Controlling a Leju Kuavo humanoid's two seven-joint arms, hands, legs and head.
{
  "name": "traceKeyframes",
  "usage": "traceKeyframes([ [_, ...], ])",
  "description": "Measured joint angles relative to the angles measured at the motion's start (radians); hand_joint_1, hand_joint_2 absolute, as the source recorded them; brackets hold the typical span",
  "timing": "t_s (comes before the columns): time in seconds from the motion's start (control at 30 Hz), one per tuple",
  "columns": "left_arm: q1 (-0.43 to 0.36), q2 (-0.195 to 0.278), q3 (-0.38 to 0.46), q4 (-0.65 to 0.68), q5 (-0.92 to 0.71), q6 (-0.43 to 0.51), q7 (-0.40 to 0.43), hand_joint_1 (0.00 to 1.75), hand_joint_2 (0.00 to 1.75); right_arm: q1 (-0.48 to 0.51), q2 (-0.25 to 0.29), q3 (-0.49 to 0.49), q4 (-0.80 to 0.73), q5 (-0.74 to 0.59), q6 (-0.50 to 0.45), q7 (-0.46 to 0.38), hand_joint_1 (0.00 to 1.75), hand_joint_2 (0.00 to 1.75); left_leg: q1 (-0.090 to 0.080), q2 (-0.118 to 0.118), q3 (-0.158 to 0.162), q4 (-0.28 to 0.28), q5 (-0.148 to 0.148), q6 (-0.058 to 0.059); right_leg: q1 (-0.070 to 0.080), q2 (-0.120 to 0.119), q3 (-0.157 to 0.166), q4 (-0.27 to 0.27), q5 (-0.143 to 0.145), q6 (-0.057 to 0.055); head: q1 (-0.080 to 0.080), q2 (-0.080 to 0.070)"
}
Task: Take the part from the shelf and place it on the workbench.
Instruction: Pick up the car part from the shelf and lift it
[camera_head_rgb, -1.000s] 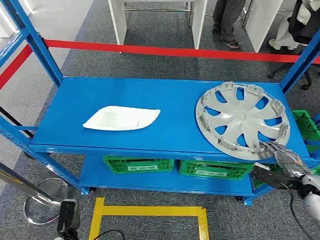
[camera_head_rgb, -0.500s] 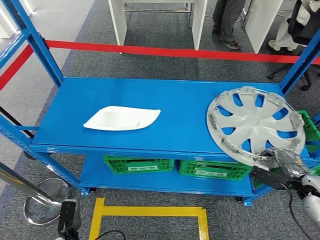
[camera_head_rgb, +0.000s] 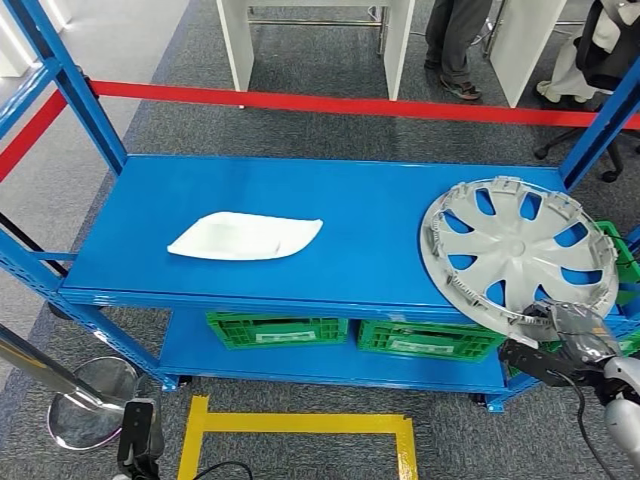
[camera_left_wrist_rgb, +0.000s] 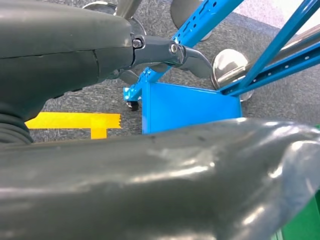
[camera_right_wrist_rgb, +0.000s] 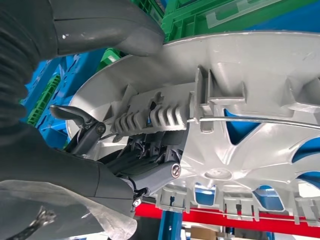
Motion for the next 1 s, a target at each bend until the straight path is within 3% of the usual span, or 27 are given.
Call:
traceKeyframes([
  [0.47, 0.001, 0.0, -0.002, 0.0, 0.009, 0.0, -0.001, 0.0, 0.0, 0.016, 0.006, -0.013, -0.008, 0.009, -0.013, -0.002, 1.75, 1.75, 0.0, 0.0, 0.0, 0.0, 0.0, 0.0, 0.0, 0.0, 0.0, 0.0, 0.0, 0.0, 0.0, 0.0],
  [0.6, 0.003, 0.0, -0.002, -0.007, 0.038, -0.006, -0.016, 0.0, 1.75, 0.029, 0.013, -0.028, -0.018, 0.015, -0.016, -0.006, 1.75, 1.75, 0.0, 0.0, 0.0, 0.0, 0.0, 0.0, 0.0, 0.0, 0.0, 0.0, 0.0, 0.0, 0.0, 0.0],
  [1.0, 0.026, -0.001, 0.003, -0.079, 0.103, -0.079, -0.027, 0.0, 1.75, 0.056, 0.021, -0.053, -0.046, 0.023, -0.007, -0.012, 1.75, 1.75, 0.0, 0.0, 0.0, 0.0, 0.0, 0.0, 0.0, 0.0, 0.0, 0.0, 0.0, 0.0, 0.0, 0.0],
])
